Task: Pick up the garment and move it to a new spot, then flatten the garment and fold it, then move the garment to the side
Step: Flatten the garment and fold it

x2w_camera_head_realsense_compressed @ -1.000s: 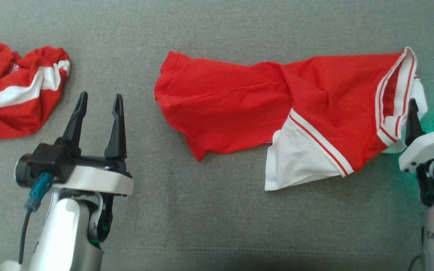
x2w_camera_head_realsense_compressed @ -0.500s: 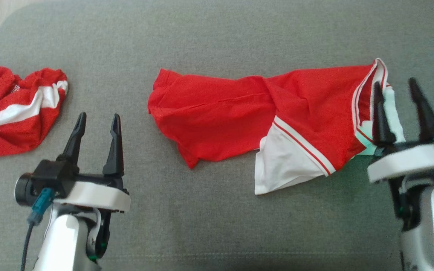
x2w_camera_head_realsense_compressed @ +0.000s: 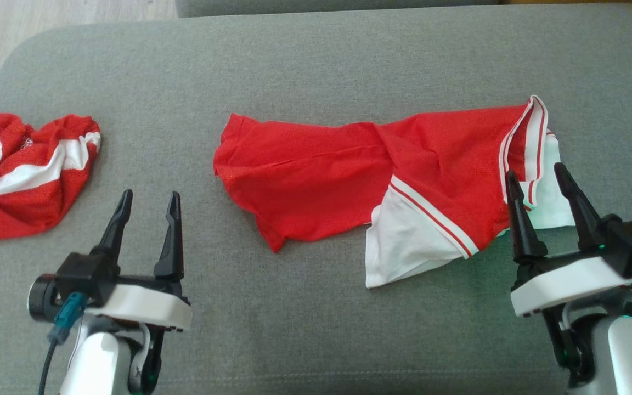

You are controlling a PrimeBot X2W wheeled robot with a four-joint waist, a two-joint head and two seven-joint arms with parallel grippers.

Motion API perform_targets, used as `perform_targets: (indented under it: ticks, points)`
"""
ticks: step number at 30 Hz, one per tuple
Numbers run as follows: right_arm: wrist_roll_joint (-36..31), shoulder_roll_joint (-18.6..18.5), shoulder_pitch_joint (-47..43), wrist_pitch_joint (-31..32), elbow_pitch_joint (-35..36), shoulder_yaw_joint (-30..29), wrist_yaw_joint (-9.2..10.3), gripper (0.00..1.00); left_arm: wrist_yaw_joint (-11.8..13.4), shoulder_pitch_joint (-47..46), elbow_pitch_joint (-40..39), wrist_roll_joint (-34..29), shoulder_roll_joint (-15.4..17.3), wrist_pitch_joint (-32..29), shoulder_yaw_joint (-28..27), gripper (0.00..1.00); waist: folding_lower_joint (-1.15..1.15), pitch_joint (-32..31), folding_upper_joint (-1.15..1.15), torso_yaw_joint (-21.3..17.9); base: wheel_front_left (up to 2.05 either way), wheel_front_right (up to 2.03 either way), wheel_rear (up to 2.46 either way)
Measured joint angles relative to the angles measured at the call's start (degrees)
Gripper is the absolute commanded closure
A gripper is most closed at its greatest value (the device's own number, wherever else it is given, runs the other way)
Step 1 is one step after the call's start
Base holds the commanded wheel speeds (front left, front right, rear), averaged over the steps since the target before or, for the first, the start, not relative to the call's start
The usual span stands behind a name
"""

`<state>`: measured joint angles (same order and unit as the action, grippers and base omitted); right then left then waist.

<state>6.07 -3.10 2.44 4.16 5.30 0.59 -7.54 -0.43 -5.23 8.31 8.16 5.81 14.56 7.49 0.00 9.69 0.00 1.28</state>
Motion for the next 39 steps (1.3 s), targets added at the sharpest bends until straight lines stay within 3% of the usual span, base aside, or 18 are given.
perform_targets:
  ticks: [14,21,31,32,33,39]
  points:
    - [0.65,0.31,-0.42,1.02,0.23,-0.1,0.0,0.0,0.21,0.01,0.09,0.0,0.32,0.0,0.93,0.0,0.0,0.27,0.0,0.33,0.0,0.0,0.0]
    - [4.58,0.35,-5.81,2.92,-5.81,0.77,0.0,0.0,0.21,-0.08,-0.18,0.0,0.41,0.0,1.23,0.0,0.0,1.53,0.0,0.76,0.0,0.0,0.0]
    - [9.06,0.46,-4.24,1.35,-11.82,2.48,0.0,0.0,0.19,-1.71,-0.23,0.0,0.42,0.0,1.57,0.0,0.0,3.18,0.0,0.76,0.0,0.0,0.0]
    - [10.01,0.46,-3.3,1.32,-12.94,2.63,0.0,0.77,0.19,-2.04,-0.22,0.0,0.43,0.0,1.64,0.0,0.0,3.42,0.0,0.76,0.0,0.0,0.0]
    - [10.36,0.46,-2.79,1.26,-13.45,2.65,0.0,1.0,0.19,-2.18,-0.23,0.0,0.44,0.0,1.71,0.0,0.0,3.54,0.0,0.79,0.0,0.0,0.0]
    - [10.71,0.46,0.05,-0.24,-13.16,2.05,0.0,1.0,0.19,-2.26,-0.23,0.0,0.45,0.0,2.03,0.0,0.0,4.3,0.0,0.88,0.0,0.0,0.0]
